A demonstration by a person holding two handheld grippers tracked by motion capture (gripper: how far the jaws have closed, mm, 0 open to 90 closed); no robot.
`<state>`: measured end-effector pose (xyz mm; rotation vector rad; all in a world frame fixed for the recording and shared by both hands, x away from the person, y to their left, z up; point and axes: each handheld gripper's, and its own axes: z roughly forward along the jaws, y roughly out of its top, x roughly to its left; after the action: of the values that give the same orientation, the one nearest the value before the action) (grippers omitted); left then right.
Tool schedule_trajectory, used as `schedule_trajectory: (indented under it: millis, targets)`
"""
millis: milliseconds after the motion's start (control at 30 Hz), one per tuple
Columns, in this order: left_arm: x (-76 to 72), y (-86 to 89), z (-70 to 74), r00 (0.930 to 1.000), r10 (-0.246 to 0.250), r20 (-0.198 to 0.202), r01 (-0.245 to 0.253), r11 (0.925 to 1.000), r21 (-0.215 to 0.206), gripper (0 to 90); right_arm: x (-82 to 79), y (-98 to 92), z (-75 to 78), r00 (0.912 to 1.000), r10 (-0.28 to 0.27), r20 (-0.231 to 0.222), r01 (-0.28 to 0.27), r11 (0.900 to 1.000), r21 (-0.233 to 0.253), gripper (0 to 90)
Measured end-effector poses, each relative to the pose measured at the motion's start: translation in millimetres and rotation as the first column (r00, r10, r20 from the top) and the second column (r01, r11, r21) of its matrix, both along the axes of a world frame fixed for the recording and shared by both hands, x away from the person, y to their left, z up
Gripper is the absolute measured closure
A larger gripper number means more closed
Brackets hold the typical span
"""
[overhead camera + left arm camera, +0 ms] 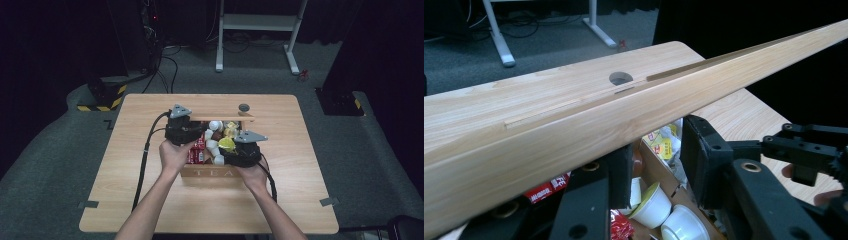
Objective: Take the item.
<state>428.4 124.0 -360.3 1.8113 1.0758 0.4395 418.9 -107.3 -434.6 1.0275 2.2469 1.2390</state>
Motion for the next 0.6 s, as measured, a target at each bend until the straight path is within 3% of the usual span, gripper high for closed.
schedule_trajectory:
  millis: [600]
  targets:
    - [1.3,-4.1,-1.9,0.9999,0.013,0.002,-0.013,0.9999,0.008,62.0,-4.9,-35.2,6.9,0.9983,-0.055,0.016,0.055,0.998,0.023,37.0]
